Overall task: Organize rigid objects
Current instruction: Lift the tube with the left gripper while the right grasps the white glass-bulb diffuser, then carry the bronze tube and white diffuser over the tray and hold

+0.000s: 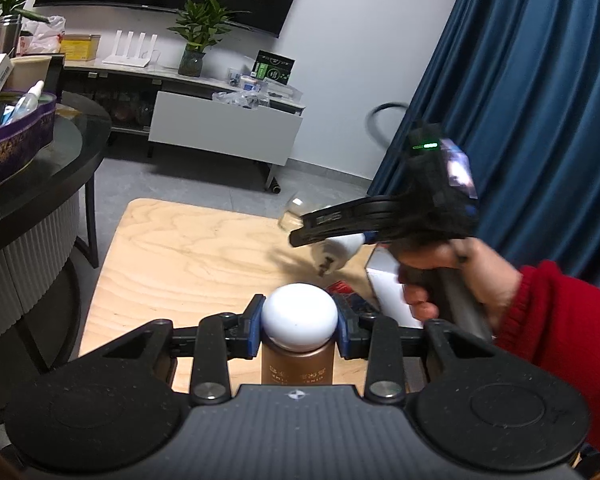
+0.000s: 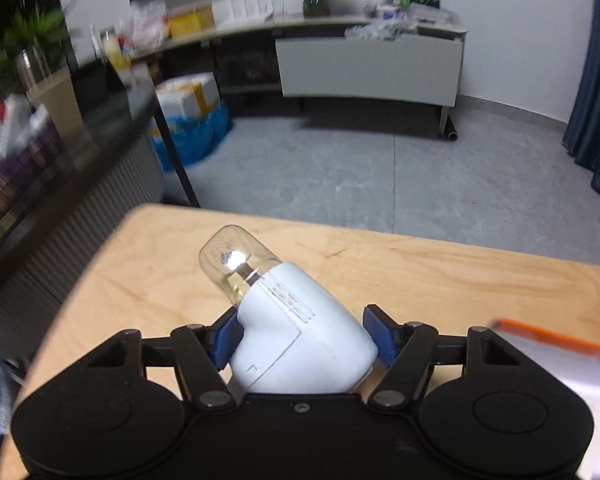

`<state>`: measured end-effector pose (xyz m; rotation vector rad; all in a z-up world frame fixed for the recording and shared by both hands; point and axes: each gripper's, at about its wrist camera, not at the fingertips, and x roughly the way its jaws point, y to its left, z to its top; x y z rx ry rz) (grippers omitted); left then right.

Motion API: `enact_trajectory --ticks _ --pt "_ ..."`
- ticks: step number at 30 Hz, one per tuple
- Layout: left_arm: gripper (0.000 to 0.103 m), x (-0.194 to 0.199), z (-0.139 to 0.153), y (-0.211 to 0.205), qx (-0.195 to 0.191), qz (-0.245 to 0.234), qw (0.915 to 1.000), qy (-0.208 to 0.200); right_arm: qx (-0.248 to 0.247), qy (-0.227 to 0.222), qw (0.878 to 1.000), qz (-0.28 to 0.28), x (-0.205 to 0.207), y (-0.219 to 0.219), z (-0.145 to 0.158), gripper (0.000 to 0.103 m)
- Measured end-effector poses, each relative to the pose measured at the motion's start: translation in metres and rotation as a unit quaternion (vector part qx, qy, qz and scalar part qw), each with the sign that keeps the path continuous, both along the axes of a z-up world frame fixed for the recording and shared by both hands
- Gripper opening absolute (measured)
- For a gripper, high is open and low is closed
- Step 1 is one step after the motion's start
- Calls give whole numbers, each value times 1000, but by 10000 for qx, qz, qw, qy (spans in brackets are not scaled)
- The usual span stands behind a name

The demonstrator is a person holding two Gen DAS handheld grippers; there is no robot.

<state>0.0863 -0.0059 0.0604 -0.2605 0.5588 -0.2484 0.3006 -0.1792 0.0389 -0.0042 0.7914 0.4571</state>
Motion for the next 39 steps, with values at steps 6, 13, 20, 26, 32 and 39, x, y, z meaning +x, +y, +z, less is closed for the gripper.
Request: enact_trajectory --ticks 6,13,20,26,32,39 --pt "35 -9 20 -16 36 -195 9996 -197 278 -540 9980 -178 -72 -49 47 79" --pt "35 -27 42 -55 58 -631 9971 -429 242 -1175 9889 -878 -165 -125 82 79" --pt "35 -40 53 -109 -61 -1150 9920 -525 47 -1399 9747 -1742 -236 -191 82 79" --pt "35 -45 53 -146 -67 -1371 9889 -572 190 -1373 9668 -2147 -272 -221 71 79" --pt "35 -49 50 -160 38 -1360 9891 -561 335 -1296 9648 -2262 -286 -227 57 79" --pt "35 -60 52 -166 177 -1316 9897 -543 369 -1302 9654 -2229 -289 -224 49 79"
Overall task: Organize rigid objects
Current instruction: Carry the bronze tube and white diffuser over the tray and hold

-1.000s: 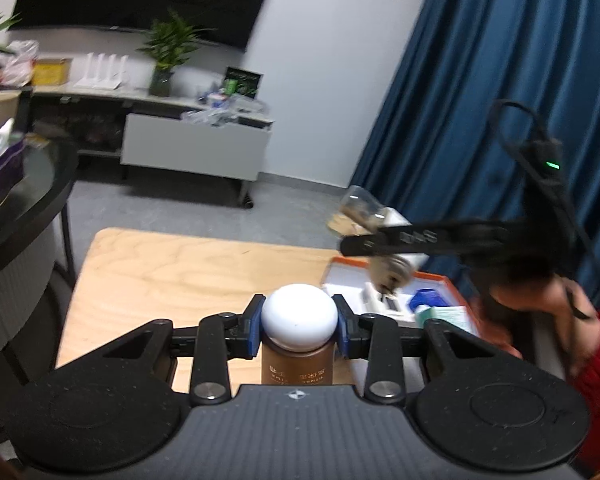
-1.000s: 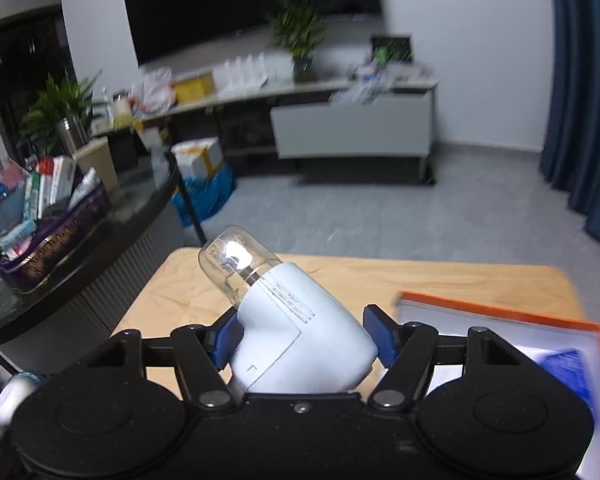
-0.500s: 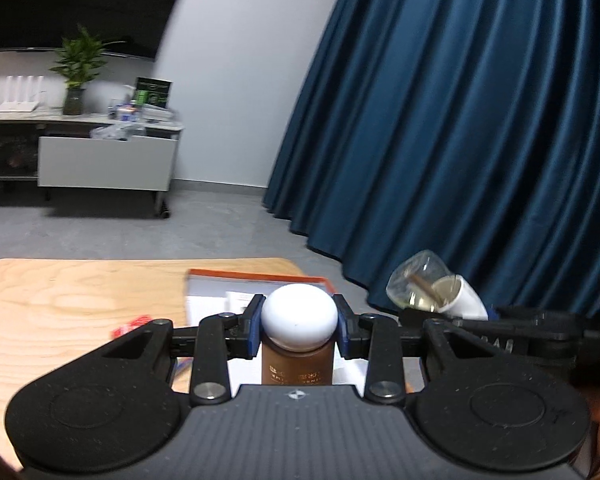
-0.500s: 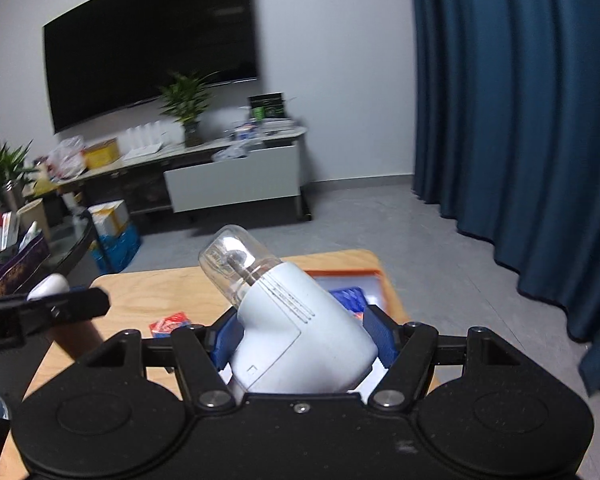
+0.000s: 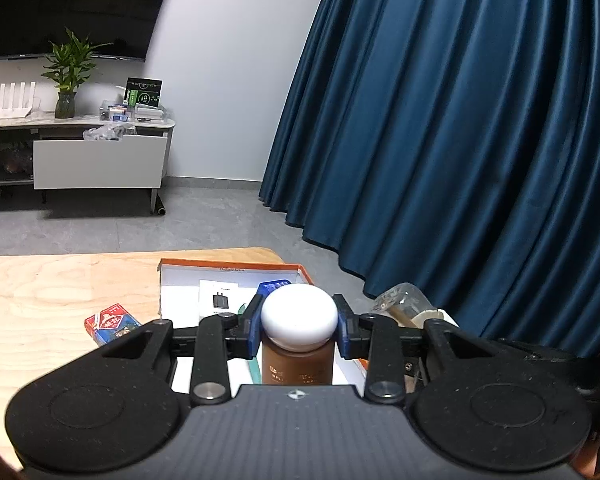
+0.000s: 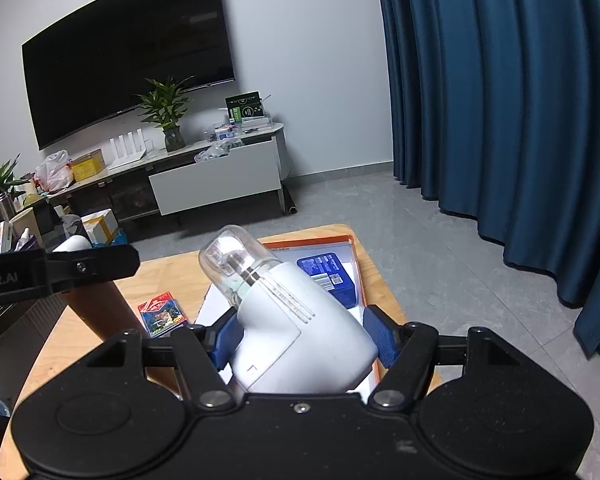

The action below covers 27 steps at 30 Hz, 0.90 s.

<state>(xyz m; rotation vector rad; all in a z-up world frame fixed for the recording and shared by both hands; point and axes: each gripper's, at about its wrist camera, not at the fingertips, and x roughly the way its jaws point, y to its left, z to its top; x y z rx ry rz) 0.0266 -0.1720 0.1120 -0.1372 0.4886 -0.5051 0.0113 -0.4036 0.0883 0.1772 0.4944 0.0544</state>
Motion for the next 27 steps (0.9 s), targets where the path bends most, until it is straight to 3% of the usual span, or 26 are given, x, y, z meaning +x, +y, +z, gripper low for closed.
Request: enact_trajectory --ticks 27 --pt "35 -16 4 -10 202 140 9996 -150 34 -179 9998 44 -15 -6 4 79"
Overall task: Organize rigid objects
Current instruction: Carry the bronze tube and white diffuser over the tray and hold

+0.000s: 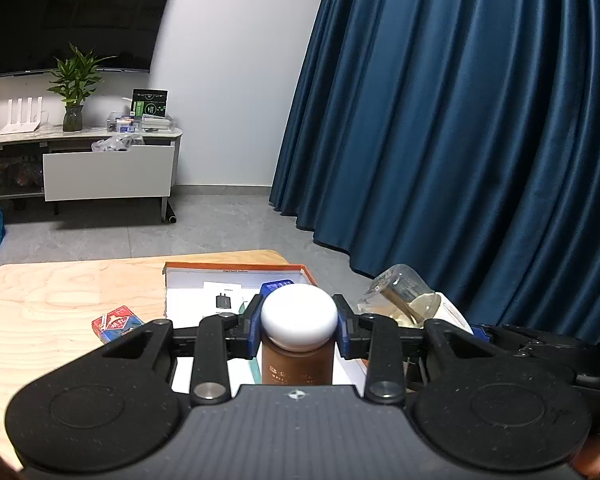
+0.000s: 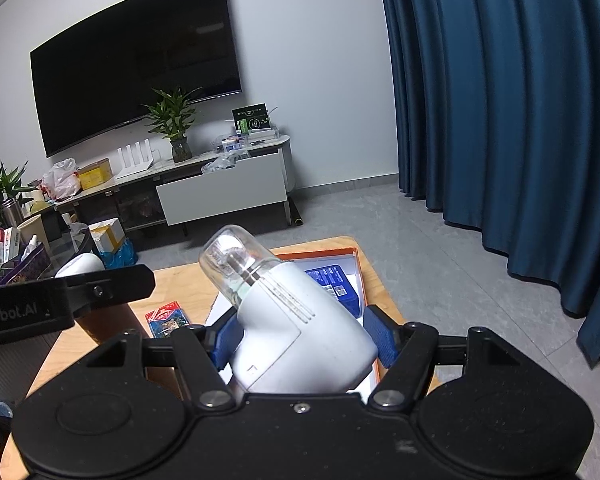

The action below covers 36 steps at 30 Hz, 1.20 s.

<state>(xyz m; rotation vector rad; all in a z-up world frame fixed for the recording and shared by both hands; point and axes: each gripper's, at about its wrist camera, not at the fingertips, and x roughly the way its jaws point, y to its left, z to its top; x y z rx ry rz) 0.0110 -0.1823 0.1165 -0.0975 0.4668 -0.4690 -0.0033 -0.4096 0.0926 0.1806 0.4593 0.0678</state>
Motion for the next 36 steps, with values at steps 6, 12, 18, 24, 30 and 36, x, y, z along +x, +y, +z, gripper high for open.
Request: enact_trajectory --ticks 6,12,18,24,30,36 --pt "35 0 -1 1 6 6 10000 -8 -11 4 10000 30 -1 1 2 79" --pt "35 1 -1 1 -1 20 10000 -7 -19 -2 10000 42 0 -1 3 79" --pt "35 0 -1 2 -18 31 10000 -9 -23 -6 10000 48 0 0 3 79" --pt "35 0 -1 3 -30 73 10000 -13 -14 -8 10000 55 0 -1 3 79" --pt "35 0 -1 2 -36 63 10000 -14 -13 -8 10000 55 0 0 3 79" --pt "35 0 -1 4 -45 75 10000 -14 -14 -4 10000 53 0 0 3 79"
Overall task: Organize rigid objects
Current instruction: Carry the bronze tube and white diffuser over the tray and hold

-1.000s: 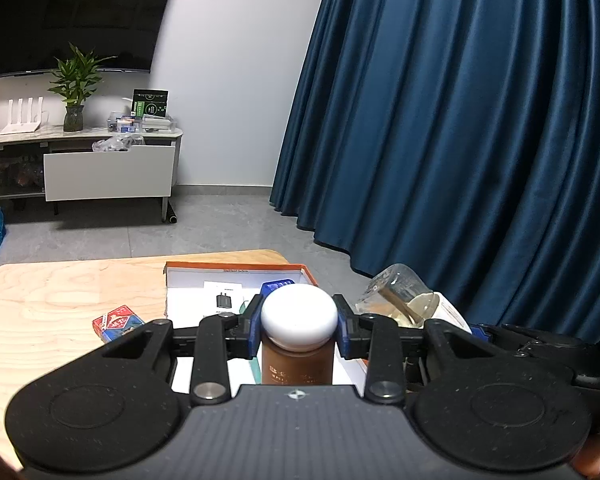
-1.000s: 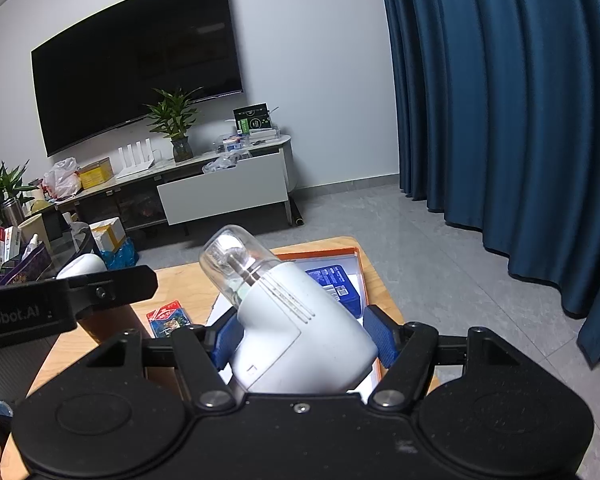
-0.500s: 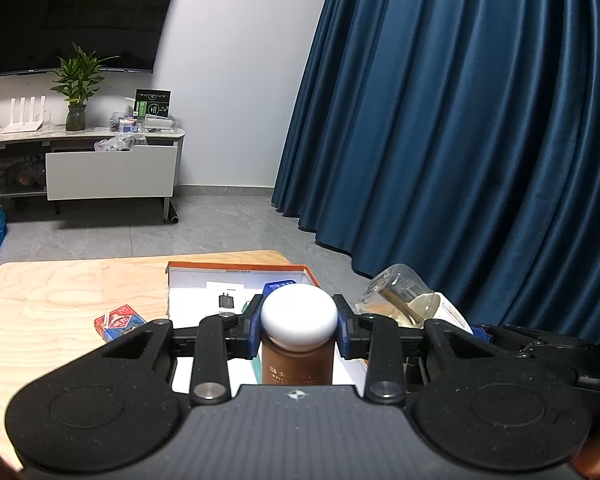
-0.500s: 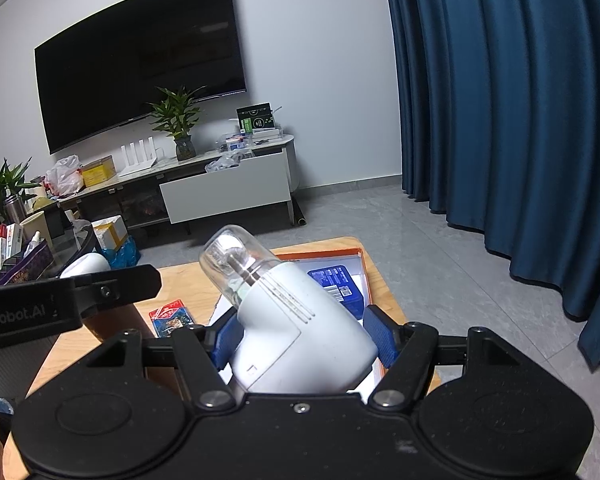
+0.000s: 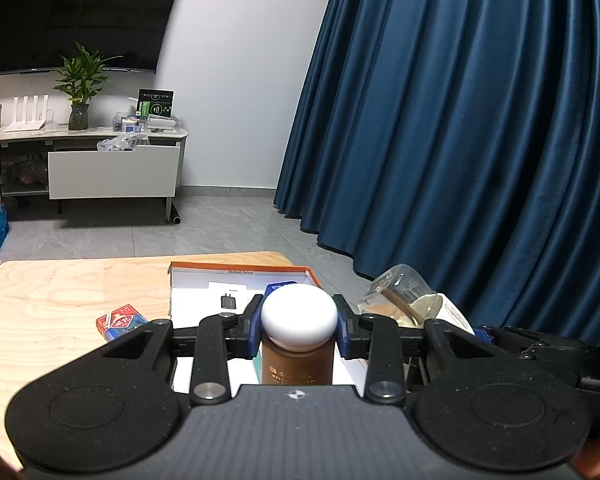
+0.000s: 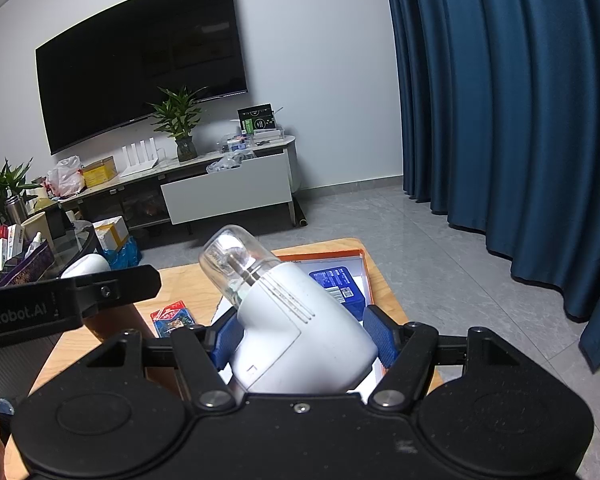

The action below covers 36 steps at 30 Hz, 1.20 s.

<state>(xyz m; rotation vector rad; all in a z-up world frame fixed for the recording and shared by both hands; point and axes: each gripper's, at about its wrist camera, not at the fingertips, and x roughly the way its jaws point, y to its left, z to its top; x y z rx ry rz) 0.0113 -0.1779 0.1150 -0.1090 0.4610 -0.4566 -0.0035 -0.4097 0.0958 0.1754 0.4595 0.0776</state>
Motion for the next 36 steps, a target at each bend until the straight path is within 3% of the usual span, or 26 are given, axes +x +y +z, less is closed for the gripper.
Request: enact_trajectory --ticks 36 --pt "35 5 -6 -4 -75 1 9998 179 60 95 9999 -93 8 -4 -7 79"
